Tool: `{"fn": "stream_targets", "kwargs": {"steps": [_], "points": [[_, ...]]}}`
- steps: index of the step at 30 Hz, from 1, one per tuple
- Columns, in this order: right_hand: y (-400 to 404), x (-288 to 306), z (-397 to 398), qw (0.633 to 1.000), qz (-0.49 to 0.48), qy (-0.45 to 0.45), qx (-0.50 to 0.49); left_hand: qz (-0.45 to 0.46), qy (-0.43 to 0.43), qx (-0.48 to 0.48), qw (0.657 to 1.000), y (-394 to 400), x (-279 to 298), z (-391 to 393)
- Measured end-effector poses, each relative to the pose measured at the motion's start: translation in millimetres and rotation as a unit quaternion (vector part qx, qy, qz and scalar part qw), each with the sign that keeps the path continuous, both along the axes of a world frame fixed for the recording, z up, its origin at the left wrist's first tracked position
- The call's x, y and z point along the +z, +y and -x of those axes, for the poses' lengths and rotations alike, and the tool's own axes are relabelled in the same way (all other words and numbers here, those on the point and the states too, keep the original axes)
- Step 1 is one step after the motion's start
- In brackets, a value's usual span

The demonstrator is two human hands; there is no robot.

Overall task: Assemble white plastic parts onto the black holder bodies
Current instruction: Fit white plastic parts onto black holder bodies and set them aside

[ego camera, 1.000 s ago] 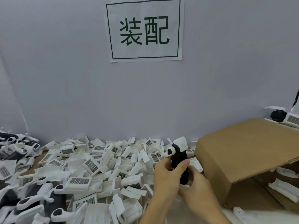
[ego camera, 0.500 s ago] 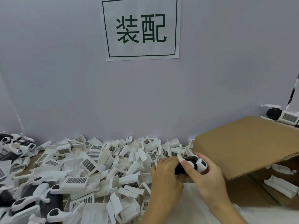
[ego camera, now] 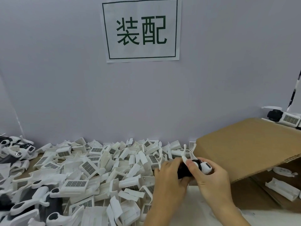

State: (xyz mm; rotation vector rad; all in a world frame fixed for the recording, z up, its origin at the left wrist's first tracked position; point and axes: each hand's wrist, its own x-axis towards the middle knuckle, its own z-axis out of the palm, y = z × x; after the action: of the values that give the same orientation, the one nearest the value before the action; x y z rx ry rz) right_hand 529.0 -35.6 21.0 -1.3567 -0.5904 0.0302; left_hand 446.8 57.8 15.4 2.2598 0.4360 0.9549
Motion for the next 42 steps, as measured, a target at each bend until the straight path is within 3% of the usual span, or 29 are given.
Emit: {"fn": "stream_targets", "kwargs": {"steps": [4, 6, 9, 13, 16, 18, 19, 22, 25, 27, 31, 42], "points": [[0.9, -1.1, 2.7, 0.998, -0.013, 0.016, 0.057, -0.035, -0.058, 0.013, 0.998, 2.2, -1.7, -1.3], [2.6, -4.6, 3.7, 0.995, -0.005, 0.030, 0.091, 0.034, -0.130, 0.031, 0.990, 2.9, 0.9, -1.1], [3.4, -7.6, 6.0, 0.997, 0.021, 0.023, 0.074, 0.209, -0.204, 0.049, 0.955, 5.5, 7.5, -2.2], [2.5, -10.8, 2.3, 0.998, 0.057, 0.027, 0.024, 0.453, -0.243, 0.076, 0.854, 9.3, 16.1, -0.2], [4.2, -11.7, 1.2, 0.997, 0.071, 0.035, 0.004, 0.615, -0.253, 0.037, 0.746, 14.6, 20.0, 0.9], [4.8, -12.1, 0.7, 0.996, 0.078, 0.041, -0.002, 0.681, -0.269, -0.009, 0.682, 16.6, 19.4, 2.6], [4.9, -11.9, 0.5, 0.996, 0.079, 0.044, -0.004, 0.691, -0.271, -0.031, 0.669, 17.4, 19.4, 3.9], [4.3, -11.0, 1.5, 0.995, 0.083, 0.047, -0.004, 0.657, -0.246, -0.075, 0.708, 16.8, 20.5, 6.5], [4.3, -10.1, 3.7, 0.995, 0.086, 0.046, 0.005, 0.626, -0.210, -0.046, 0.750, 13.0, 21.4, 5.4], [4.4, -10.3, 3.9, 0.995, 0.092, 0.047, 0.007, 0.636, -0.205, -0.027, 0.744, 11.9, 21.7, 5.1], [5.2, -11.2, 3.6, 0.992, 0.113, 0.047, 0.012, 0.672, -0.206, -0.089, 0.706, 14.1, 23.4, 9.4], [4.7, -5.6, 12.1, 0.978, 0.167, 0.029, 0.122, 0.672, -0.238, -0.138, 0.688, 14.7, 19.8, 11.7]]}}
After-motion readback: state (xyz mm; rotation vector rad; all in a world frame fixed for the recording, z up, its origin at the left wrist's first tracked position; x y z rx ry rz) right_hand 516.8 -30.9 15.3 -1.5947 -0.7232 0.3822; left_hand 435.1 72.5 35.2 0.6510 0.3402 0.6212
